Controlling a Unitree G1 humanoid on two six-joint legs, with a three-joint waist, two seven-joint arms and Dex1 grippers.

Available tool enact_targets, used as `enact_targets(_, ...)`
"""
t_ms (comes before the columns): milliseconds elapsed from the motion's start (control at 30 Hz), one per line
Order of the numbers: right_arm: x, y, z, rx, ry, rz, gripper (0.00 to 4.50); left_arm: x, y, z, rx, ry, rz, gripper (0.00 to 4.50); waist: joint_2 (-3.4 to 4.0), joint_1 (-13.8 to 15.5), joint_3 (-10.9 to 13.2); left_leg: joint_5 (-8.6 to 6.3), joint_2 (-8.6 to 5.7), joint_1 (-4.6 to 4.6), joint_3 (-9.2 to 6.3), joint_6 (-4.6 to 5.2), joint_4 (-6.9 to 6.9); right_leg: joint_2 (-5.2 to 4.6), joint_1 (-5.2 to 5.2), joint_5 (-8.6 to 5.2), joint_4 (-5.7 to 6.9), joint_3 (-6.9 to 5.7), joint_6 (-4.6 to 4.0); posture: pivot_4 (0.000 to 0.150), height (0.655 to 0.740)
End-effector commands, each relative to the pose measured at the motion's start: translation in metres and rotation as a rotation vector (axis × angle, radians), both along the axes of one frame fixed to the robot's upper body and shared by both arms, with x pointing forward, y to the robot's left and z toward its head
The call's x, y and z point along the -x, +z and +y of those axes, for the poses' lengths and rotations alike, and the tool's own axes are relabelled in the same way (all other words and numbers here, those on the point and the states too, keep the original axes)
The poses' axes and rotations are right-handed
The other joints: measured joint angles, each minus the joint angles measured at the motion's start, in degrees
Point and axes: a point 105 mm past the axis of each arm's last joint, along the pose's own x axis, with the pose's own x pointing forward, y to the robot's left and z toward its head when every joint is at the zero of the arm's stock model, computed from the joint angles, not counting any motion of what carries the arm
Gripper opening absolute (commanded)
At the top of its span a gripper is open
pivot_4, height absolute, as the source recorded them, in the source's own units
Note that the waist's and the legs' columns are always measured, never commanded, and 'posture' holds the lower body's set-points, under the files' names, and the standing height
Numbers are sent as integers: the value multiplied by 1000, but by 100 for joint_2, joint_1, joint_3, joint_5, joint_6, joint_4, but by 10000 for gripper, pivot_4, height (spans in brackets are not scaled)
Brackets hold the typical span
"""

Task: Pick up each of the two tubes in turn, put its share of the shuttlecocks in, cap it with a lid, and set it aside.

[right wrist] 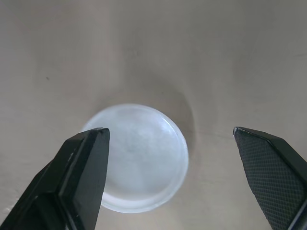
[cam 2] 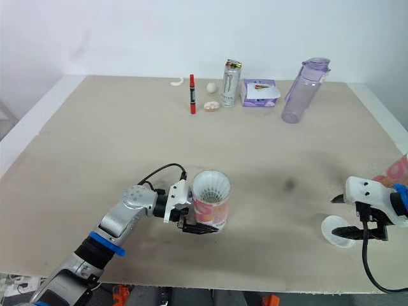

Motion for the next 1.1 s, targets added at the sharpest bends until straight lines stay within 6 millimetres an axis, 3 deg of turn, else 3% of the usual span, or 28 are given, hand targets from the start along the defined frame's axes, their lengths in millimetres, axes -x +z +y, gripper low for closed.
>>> enact_targets(33,-5,2,-3,24,28,-3,44385,-1,0,0,-31,-3,-62,36133,2,0,-1,0,0,0,0,0,0,0,0,0,0,0,0,1500,7400)
enact_targets(167,-10,-3,-5,37,40,10,44385,-3,0,0,-36,8,-78,36133,1,-32,0,0,0,21,10,0,0,-2,16,2,0,6,-3,1500,7400)
enact_targets(233,-12,-3,-4,35,48,13,37956,-4,-1,1,-38,12,-80,36133,2,-36,0,0,0,25,11,0,0,-2,20,3,1,8,-5,1500,7400)
enact_targets(333,-13,-4,-3,34,54,17,31700,-5,-1,1,-39,15,-81,36133,5,-49,-2,0,0,27,15,0,0,-3,22,4,1,11,-5,1500,7400)
enact_targets(467,-12,-8,-3,35,58,47,12634,-5,-1,2,-41,19,-81,36133,4,-49,-2,0,0,29,17,0,0,-3,24,4,1,14,-5,1500,7400)
enact_targets(500,-12,-8,-3,37,58,53,10779,-5,-1,2,-42,20,-81,36133,5,-49,-2,0,0,29,17,0,0,-3,24,4,1,14,-5,1500,7400)
enact_targets(567,-11,-9,-4,43,63,64,1257,-6,-1,2,-43,23,-81,36133,5,-49,-2,0,0,30,18,0,0,-3,24,5,2,15,-6,1500,7400)
enact_targets(867,-12,1,12,30,142,37,1257,-12,-3,7,-53,59,-60,36133,5,-54,-2,0,2,42,20,1,0,-3,33,7,3,15,-9,1500,7400)
enact_targets(1000,-28,43,53,-3,276,-82,1257,-19,-13,14,-116,84,-37,36133,5,-82,-2,1,2,47,20,1,0,-2,37,9,7,16,-9,1500,7400)
enact_targets(1100,-38,85,102,-49,421,-207,1257,-30,-11,14,-119,142,-25,36133,26,-151,1,1,1,62,27,2,1,-2,39,24,7,25,-10,1500,7400)
